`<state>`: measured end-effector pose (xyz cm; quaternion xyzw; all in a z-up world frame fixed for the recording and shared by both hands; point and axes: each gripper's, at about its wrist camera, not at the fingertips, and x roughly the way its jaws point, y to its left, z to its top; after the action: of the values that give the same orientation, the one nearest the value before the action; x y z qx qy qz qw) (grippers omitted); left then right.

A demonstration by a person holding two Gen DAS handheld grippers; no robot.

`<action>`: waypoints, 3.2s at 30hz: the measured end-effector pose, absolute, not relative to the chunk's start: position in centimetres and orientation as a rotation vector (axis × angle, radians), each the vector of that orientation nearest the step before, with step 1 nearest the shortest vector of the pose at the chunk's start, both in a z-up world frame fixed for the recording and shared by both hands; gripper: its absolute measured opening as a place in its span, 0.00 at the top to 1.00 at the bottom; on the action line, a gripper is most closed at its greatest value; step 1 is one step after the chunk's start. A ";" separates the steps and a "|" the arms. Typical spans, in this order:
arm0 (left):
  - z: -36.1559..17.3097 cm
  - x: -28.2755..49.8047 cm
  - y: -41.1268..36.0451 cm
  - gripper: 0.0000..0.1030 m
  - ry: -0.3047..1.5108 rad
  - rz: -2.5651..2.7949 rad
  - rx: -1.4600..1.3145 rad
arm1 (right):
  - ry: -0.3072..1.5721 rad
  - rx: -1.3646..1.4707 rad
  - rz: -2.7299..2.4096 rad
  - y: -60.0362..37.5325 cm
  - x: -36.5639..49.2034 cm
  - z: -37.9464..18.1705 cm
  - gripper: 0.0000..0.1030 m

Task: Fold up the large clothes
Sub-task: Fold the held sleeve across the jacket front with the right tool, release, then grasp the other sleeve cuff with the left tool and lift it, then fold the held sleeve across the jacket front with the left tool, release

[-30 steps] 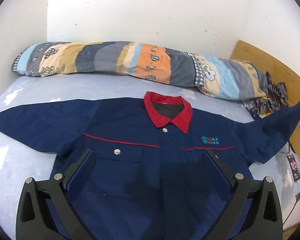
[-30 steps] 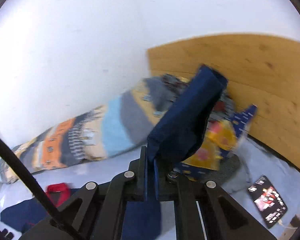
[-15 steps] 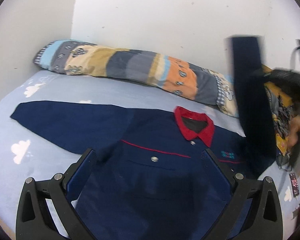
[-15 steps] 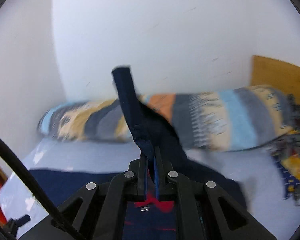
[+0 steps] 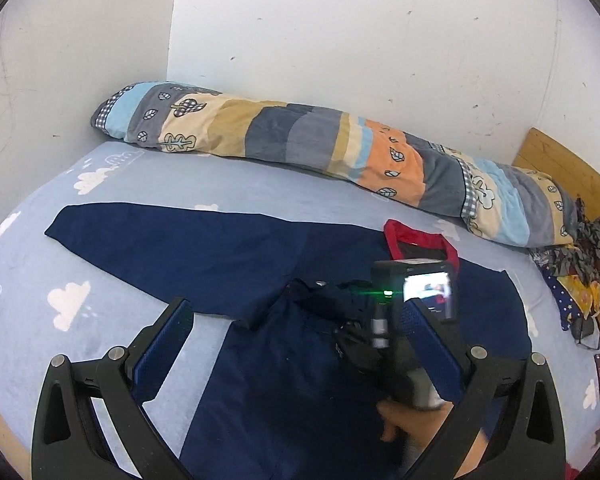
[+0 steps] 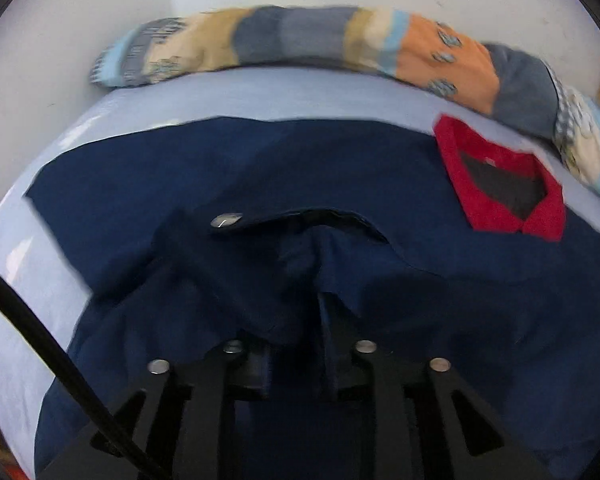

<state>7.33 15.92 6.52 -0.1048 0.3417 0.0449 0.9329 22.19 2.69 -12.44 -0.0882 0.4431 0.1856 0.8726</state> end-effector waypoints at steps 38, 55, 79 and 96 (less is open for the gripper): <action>0.1 13.5 32.8 0.00 0.892 0.273 -0.596 | 0.780 -0.009 0.176 -19.9 15.8 0.8 0.20; -10.1 13.6 60.6 0.42 0.811 0.513 -1.042 | 0.776 -0.043 0.309 -16.9 7.6 -0.9 0.19; -13.9 16.4 64.3 0.93 0.464 0.347 -1.319 | 0.715 -0.093 0.419 -13.0 8.0 -1.4 0.19; 1.2 17.9 52.0 0.93 0.471 0.018 -1.026 | 0.649 -0.009 0.301 -16.1 8.0 0.6 0.19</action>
<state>17.91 51.95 1.19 -0.4863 0.2233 0.0087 0.8447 8.02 -16.09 0.56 -0.0044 0.3178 0.1473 0.9366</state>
